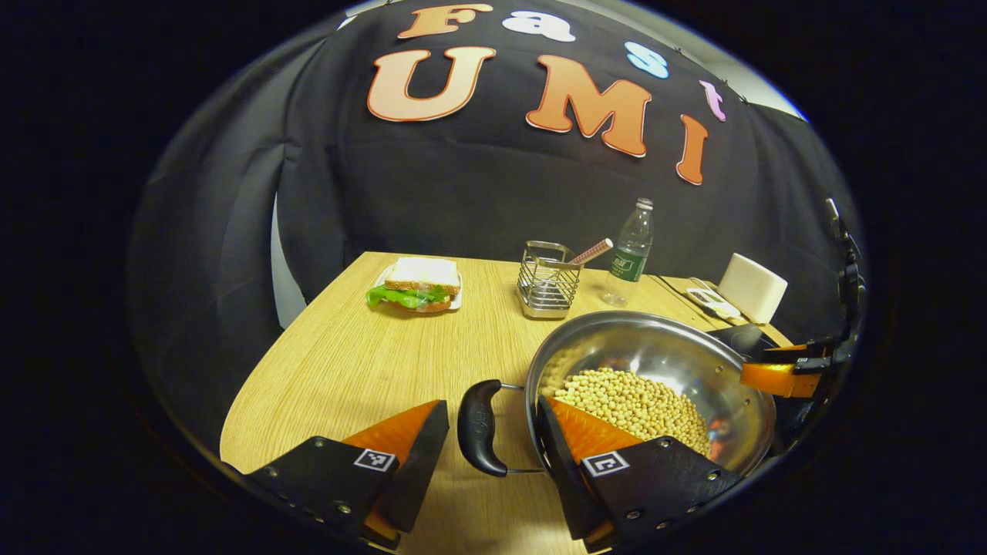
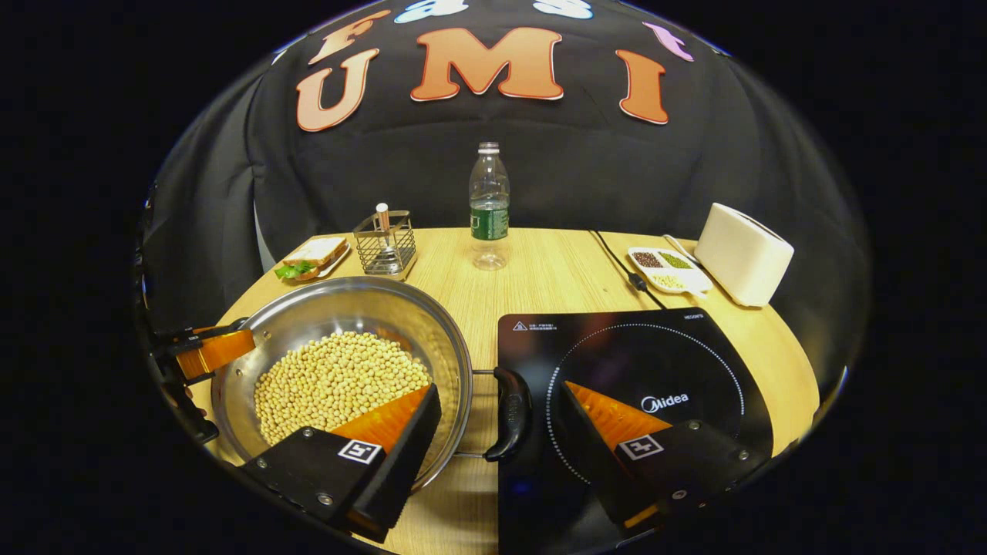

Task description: First push the handle of the pot to place it horizontally, then grasp the pot with both hands and set it on the induction cooktop.

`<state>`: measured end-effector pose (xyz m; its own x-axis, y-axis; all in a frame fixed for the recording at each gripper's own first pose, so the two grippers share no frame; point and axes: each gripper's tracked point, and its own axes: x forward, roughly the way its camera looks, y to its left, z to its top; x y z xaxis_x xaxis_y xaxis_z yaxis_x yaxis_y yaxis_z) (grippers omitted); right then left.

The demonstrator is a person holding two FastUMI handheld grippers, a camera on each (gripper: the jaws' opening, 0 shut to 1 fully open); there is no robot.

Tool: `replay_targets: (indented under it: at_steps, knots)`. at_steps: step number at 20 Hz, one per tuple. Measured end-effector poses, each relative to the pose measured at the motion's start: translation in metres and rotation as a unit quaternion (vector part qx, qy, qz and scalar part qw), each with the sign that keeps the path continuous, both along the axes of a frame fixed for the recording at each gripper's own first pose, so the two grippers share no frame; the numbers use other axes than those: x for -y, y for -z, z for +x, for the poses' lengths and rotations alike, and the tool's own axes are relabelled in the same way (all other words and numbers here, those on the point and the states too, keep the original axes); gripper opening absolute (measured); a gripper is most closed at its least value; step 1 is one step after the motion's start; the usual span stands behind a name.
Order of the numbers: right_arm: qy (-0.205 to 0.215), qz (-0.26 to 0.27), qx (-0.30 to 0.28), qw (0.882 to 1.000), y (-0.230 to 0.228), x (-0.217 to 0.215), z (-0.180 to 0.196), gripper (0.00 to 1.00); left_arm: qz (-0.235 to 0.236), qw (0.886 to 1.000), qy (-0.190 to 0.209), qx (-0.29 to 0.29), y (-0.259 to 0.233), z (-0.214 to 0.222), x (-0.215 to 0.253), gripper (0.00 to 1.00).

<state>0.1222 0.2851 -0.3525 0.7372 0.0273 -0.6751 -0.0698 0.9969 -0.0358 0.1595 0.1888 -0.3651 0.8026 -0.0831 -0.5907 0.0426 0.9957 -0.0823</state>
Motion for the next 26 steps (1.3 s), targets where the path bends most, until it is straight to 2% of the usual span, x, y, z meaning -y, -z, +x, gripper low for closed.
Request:
replay_targets:
  at_steps: [3, 5, 6, 7, 8, 9, 10, 11, 14, 18, 23, 24, 25, 26]
  knots:
    - [0.0, 0.002, -0.006, 1.0, 0.004, 0.0, 0.001, 0.94, -0.004, 1.0, -0.001, -0.007, 0.003, -0.001, 0.0, 0.73]
    - [0.0, 0.011, -0.018, 1.0, 0.009, -0.004, 0.001, 0.89, -0.005, 1.0, 0.002, -0.012, 0.005, -0.001, 0.002, 0.73]
    - [0.004, 0.009, -0.011, 1.0, 0.009, -0.001, 0.005, 0.82, -0.007, 1.0, 0.003, -0.013, 0.004, -0.002, 0.004, 0.72]
    - [0.004, 0.014, -0.013, 1.0, 0.009, -0.002, 0.005, 0.8, -0.01, 1.0, 0.004, -0.018, 0.007, -0.002, 0.005, 0.69]
    - [0.005, 0.017, -0.018, 1.0, 0.009, -0.003, 0.002, 0.7, -0.008, 1.0, 0.0, -0.02, 0.009, -0.003, 0.006, 0.69]
    - [0.007, 0.02, -0.016, 1.0, 0.009, -0.003, 0.004, 0.67, -0.006, 1.0, 0.001, -0.021, 0.01, -0.002, 0.005, 0.6]
    - [0.007, 0.022, -0.017, 1.0, 0.009, -0.003, 0.005, 0.64, -0.003, 1.0, -0.001, -0.025, 0.01, -0.003, 0.006, 0.62]
    - [0.007, 0.026, -0.013, 1.0, 0.008, -0.003, 0.007, 0.63, 0.003, 0.999, -0.003, -0.033, 0.009, -0.008, 0.005, 0.57]
    - [0.009, 0.035, -0.016, 0.999, 0.006, -0.004, 0.007, 0.55, 0.015, 0.999, -0.016, -0.044, 0.007, -0.012, 0.006, 0.55]
    - [0.007, 0.042, -0.005, 0.999, -0.013, -0.004, 0.005, 0.54, 0.011, 0.999, -0.031, -0.029, -0.013, -0.023, 0.004, 0.53]
    - [0.004, 0.058, 0.005, 0.998, -0.035, 0.0, 0.004, 0.54, 0.042, 0.999, -0.033, -0.005, -0.045, -0.029, 0.011, 0.53]
    - [0.005, 0.06, 0.006, 0.998, -0.038, 0.003, 0.003, 0.49, 0.041, 0.999, -0.033, -0.004, -0.05, -0.032, 0.013, 0.53]
    - [0.005, 0.06, 0.007, 0.998, -0.04, 0.007, 0.002, 0.54, 0.037, 0.999, -0.034, -0.004, -0.053, -0.032, 0.016, 0.53]
    - [0.006, 0.06, 0.008, 0.998, -0.043, 0.011, 0.001, 0.54, 0.031, 0.999, -0.034, -0.004, -0.057, -0.033, 0.019, 0.53]
